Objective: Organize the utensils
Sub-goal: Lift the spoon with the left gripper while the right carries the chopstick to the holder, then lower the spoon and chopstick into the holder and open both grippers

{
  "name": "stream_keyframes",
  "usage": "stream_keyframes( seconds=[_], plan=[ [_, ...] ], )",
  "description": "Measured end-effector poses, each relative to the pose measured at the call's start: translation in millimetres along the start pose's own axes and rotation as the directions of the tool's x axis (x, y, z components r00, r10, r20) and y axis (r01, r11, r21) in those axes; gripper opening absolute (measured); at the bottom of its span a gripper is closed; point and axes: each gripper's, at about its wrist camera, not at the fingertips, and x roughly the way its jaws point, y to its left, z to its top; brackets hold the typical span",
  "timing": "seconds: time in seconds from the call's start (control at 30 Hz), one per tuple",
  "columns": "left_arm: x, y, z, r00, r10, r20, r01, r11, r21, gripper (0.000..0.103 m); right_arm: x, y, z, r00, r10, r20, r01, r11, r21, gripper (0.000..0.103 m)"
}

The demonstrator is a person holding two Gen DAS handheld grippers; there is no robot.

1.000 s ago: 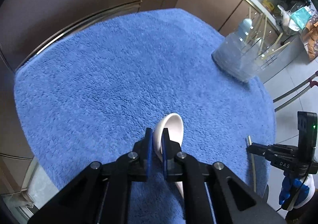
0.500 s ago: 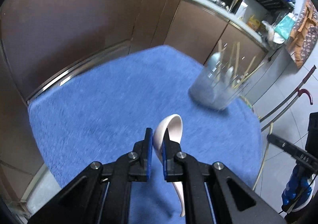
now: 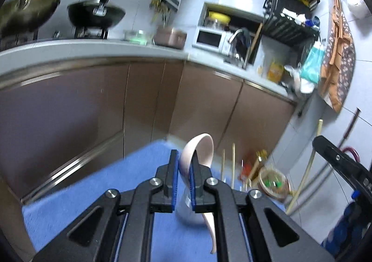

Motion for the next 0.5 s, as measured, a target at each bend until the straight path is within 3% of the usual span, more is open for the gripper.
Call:
stream_keyframes(
  seconds=[0.17, 0.27, 0.5],
  plan=[
    [53.8, -31.5, 11.3, 0.995, 0.071, 0.075, -0.073, 0.997, 0.02, 0.007, 30.0, -13.9, 3.6, 0.997, -0.025, 0.071, 0.028, 0.999, -0.03, 0.006],
    [79.4, -46.4, 5.4, 0.985, 0.126, 0.116, -0.131, 0.99, 0.044, 0.007, 45.8, -23.3, -0.8, 0.994, -0.043, 0.101, 0.047, 0.998, -0.045, 0.006],
    [116.0, -53.8, -20.2, 0.974, 0.176, 0.145, -0.185, 0.981, 0.054, 0.008, 74.2, -45.0, -22.0, 0.991, -0.076, 0.107, 0.083, 0.995, -0.056, 0.006]
  ],
)
